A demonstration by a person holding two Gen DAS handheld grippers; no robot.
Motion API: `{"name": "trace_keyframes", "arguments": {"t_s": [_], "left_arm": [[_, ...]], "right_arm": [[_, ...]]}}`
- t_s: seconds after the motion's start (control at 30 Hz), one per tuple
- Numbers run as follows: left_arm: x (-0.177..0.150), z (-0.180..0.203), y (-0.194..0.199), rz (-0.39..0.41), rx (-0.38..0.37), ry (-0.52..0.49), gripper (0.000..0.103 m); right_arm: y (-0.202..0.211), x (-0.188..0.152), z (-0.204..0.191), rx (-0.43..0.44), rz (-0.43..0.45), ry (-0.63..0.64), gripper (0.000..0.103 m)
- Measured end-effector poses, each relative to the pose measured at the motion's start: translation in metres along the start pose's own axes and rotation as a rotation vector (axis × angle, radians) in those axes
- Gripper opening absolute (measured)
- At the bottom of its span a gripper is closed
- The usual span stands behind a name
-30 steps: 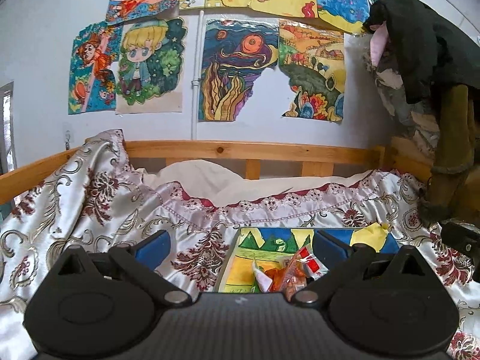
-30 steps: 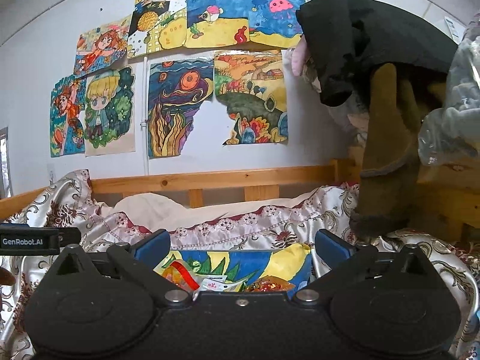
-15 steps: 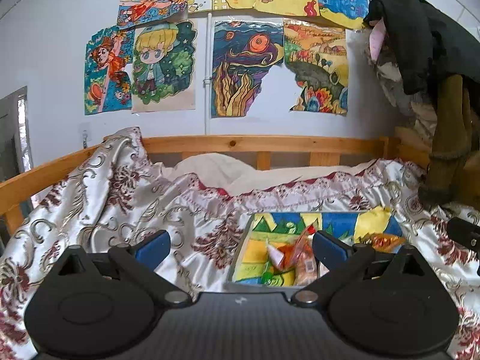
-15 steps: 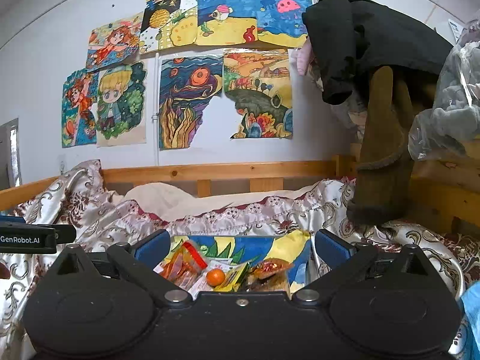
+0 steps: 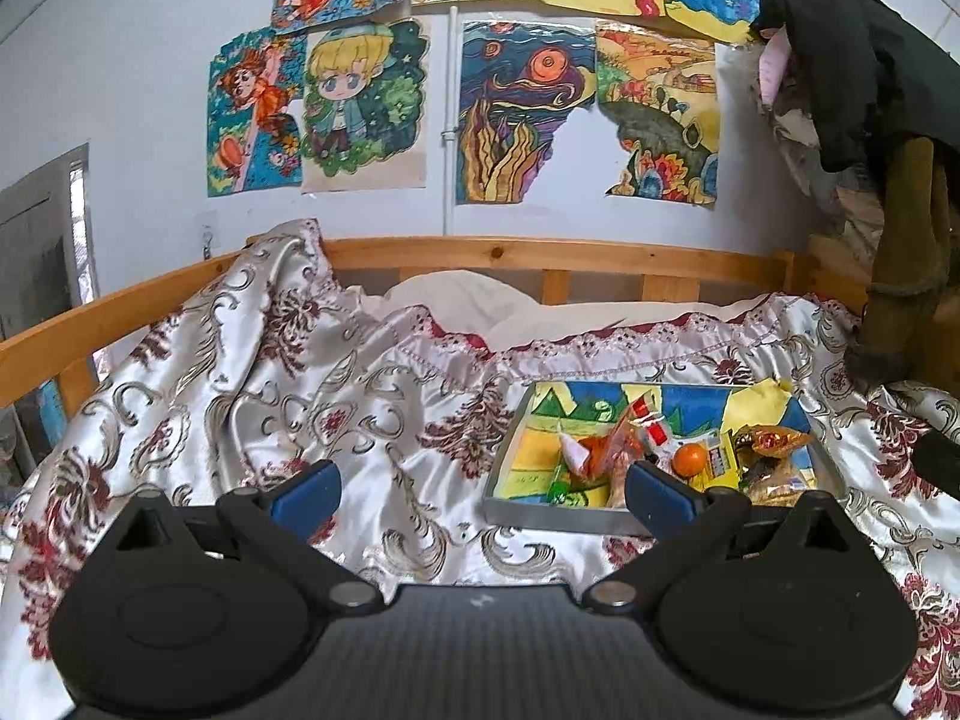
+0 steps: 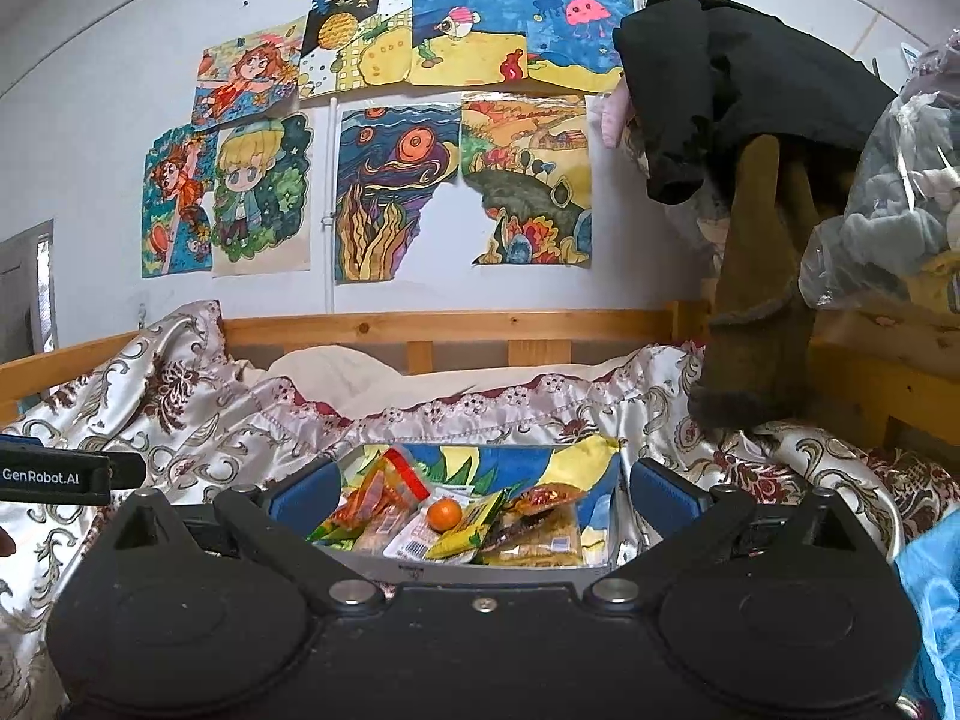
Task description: Organize snacks
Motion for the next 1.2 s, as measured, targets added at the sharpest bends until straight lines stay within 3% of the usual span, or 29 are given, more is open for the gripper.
{"name": "trace_keyframes", "arguments": {"t_s": [1.2], "left_arm": [[-0.060,-0.002,0.039,-0.159,0.074,0.001,0.103]], "right_arm": [[0.041,-0.045,0.000,-0.041,-0.135,-0.016,0.102]]}}
Point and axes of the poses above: each gripper's, at about its wrist camera, not at the fingertips, and y roughly against the way its jaws point, z to its right, x to its top, the point moved 9 cm from there along -y, roughly the way its jaws point, and after that the axes turned 11 degrees about -y, right-handed, at the moved point
